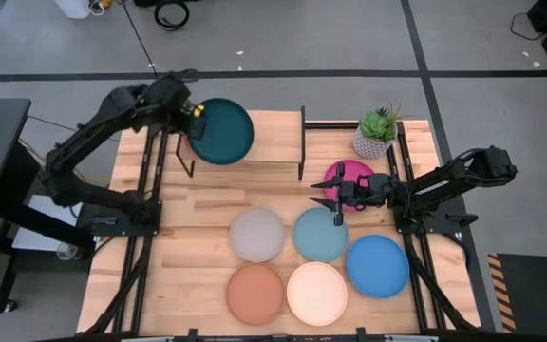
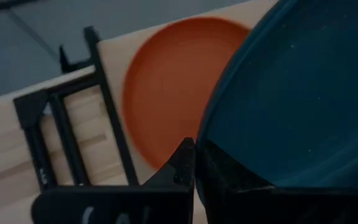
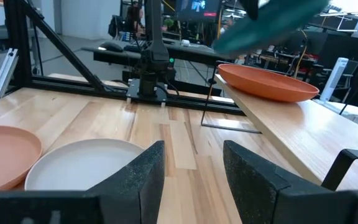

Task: Place and stack plates onto a shelf
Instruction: Stack the dark blue plate on the top of the orange plate, then stack the pink plate on the top of the dark blue

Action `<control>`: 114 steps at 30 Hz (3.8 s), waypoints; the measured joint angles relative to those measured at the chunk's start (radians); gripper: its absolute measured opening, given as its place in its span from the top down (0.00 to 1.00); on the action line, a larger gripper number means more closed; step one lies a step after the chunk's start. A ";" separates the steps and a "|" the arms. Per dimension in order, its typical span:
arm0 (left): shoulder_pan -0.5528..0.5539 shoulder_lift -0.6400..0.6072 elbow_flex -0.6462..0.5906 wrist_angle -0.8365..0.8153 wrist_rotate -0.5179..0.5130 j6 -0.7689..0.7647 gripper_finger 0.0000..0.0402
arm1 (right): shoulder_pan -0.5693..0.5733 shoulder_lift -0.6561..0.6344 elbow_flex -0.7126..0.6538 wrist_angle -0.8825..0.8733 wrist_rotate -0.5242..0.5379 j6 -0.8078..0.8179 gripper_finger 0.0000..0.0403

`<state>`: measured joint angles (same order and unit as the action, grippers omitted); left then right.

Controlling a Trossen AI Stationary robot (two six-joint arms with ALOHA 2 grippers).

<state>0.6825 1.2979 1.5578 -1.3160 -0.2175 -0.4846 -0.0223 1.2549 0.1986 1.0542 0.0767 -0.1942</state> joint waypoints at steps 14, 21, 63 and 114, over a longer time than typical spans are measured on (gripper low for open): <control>0.262 0.168 0.000 -0.021 0.159 0.180 0.96 | 0.000 0.000 0.000 -0.001 -0.025 0.012 0.58; 0.266 0.177 0.000 -0.018 0.162 0.241 0.84 | 0.000 0.000 0.000 -0.012 -0.029 0.012 0.58; -0.963 -0.056 -0.776 1.004 -0.106 0.322 0.62 | 0.082 0.004 0.496 -1.538 0.295 0.443 0.58; -1.024 -0.055 -0.786 1.003 -0.130 0.207 0.62 | 0.212 0.240 0.519 -1.942 0.319 0.578 0.96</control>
<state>-0.3418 1.2427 0.7715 -0.3134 -0.3472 -0.2780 0.1901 1.4944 0.7171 -0.8880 0.3958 0.3836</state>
